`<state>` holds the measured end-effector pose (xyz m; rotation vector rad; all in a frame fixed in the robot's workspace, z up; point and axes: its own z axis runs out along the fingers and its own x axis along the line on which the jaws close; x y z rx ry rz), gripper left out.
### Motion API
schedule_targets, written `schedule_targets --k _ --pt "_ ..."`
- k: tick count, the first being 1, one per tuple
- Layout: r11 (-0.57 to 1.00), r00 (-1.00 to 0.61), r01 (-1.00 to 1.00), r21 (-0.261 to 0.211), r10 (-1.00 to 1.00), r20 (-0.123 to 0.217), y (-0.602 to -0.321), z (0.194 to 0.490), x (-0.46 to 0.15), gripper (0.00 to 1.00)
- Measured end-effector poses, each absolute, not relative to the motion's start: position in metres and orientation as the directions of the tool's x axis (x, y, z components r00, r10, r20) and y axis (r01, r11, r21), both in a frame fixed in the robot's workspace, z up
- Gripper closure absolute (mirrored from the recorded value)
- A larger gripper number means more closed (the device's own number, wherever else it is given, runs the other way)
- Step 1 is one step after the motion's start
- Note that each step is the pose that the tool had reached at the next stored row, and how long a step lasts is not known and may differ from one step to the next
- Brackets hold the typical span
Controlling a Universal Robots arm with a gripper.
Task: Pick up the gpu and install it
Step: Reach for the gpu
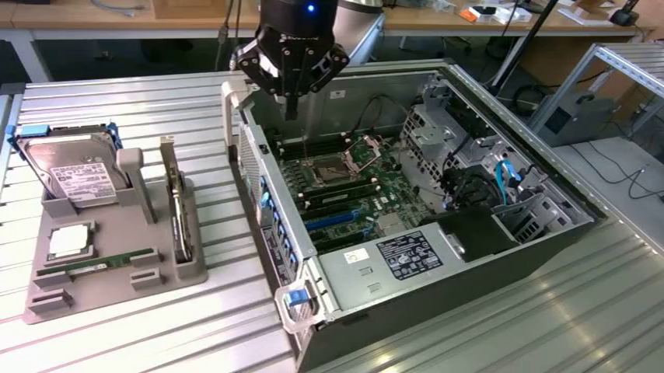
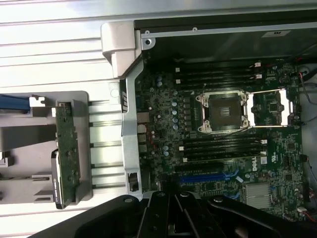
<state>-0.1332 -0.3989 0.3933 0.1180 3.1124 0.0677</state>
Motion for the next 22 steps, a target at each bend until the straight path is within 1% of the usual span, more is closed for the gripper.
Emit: schedule_targets --k 22 --pt "0.996 -0.997 0.075 0.044 0.076 -0.024 -0.3989 0.3933 -0.144 0.89"
